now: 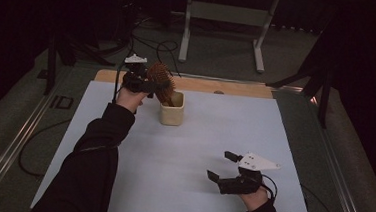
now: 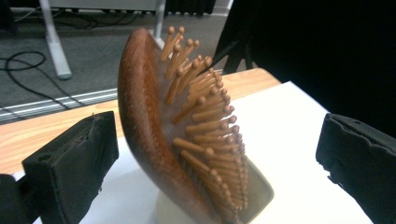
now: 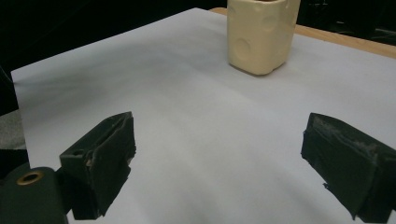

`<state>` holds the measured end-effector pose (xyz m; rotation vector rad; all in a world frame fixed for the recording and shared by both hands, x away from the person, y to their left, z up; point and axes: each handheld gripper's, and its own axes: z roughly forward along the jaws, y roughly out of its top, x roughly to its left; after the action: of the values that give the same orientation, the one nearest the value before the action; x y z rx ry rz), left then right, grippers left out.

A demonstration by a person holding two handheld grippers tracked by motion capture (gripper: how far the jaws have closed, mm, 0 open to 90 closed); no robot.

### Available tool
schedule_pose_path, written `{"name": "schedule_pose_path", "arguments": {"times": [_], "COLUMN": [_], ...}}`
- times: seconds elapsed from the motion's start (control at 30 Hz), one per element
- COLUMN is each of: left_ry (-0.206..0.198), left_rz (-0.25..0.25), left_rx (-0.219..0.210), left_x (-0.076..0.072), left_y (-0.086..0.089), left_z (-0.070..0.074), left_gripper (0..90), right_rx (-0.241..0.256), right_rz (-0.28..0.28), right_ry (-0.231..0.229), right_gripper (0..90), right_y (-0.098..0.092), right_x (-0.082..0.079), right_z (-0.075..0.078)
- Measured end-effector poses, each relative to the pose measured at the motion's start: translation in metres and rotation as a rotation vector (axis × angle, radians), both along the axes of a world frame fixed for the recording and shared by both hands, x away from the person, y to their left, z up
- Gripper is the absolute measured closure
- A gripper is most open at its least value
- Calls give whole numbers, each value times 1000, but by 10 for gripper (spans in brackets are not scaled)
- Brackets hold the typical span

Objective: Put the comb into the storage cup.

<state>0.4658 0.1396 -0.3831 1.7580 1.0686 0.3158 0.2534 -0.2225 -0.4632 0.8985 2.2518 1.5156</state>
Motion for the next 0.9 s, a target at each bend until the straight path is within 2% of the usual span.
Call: {"name": "schedule_pose_path", "arguments": {"times": [0.13,0.17,0.2,0.43,0.5,0.9], "left_ry": [-2,-22,-21,-39,-44,-75], "left_rz": [-15,-26,-27,-56,-66,-103], "left_rx": [4,21,25,22,42,69], "left_x": [-2,-5,-6,-11,-13,-27], "left_y": [1,2,3,7,7,11], "left_z": [0,-1,-1,-2,-1,4], "left_gripper": [0,0,0,0,0,0], "right_rx": [-6,-7,-5,-6,0,-3], "right_rz": [1,-2,-2,-11,-11,-19], "right_ry": [-3,-1,-3,-4,-2,-7], "right_gripper": [94,94,94,94,94,94], "right_y": [-1,-1,-2,-3,-4,-6], "right_x": [0,0,0,0,0,-1], "right_z": [-1,-1,-1,0,0,0]}}
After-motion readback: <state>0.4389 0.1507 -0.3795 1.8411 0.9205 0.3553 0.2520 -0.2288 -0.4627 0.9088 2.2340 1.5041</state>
